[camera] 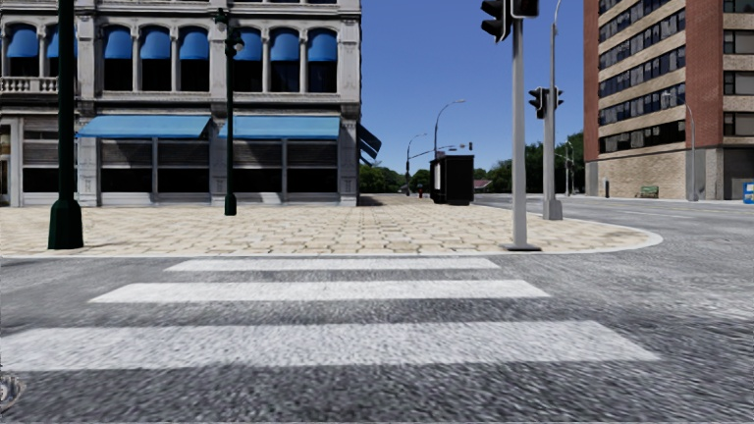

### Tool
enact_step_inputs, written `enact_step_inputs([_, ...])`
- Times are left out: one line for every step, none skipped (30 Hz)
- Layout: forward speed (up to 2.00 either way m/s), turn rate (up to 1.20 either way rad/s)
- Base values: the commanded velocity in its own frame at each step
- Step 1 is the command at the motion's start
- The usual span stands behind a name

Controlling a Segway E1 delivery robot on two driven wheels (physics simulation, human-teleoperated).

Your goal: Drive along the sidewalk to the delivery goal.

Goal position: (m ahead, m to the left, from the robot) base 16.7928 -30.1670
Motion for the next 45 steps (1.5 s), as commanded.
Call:
enact_step_inputs([2.00,0.00])
enact_step_inputs([2.00,0.00])
enact_step_inputs([2.00,0.00])
enact_step_inputs([2.00,0.00])
enact_step_inputs([2.00,0.00])
enact_step_inputs([2.00,0.00])
enact_step_inputs([2.00,0.00])
enact_step_inputs([2.00,0.00])
enact_step_inputs([2.00,0.00])
enact_step_inputs([2.00,0.00])
enact_step_inputs([2.00,0.00])
enact_step_inputs([2.00,0.00])
enact_step_inputs([2.00,0.00])
enact_step_inputs([2.00,0.00])
enact_step_inputs([2.00,0.00])
enact_step_inputs([2.00,0.00])
enact_step_inputs([2.00,0.00])
enact_step_inputs([2.00,0.00])
enact_step_inputs([2.00,0.00])
enact_step_inputs([2.00,0.00])
enact_step_inputs([2.00,0.00])
enact_step_inputs([2.00,0.00])
enact_step_inputs([2.00,0.00])
enact_step_inputs([2.00,0.00])
enact_step_inputs([2.00,0.00])
enact_step_inputs([2.00,0.00])
enact_step_inputs([2.00,0.00])
enact_step_inputs([2.00,0.00])
enact_step_inputs([2.00,0.00])
enact_step_inputs([2.00,0.00])
enact_step_inputs([2.00,0.00])
enact_step_inputs([2.00,0.00])
enact_step_inputs([2.00,0.00])
enact_step_inputs([2.00,0.00])
enact_step_inputs([2.00,0.00])
enact_step_inputs([2.00,0.00])
enact_step_inputs([2.00,0.00])
enact_step_inputs([2.00,0.00])
enact_step_inputs([2.00,0.00])
enact_step_inputs([2.00,0.00])
enact_step_inputs([2.00,0.00])
enact_step_inputs([2.00,0.00])
enact_step_inputs([2.00,0.00])
enact_step_inputs([2.00,0.00])
enact_step_inputs([2.00,0.00])
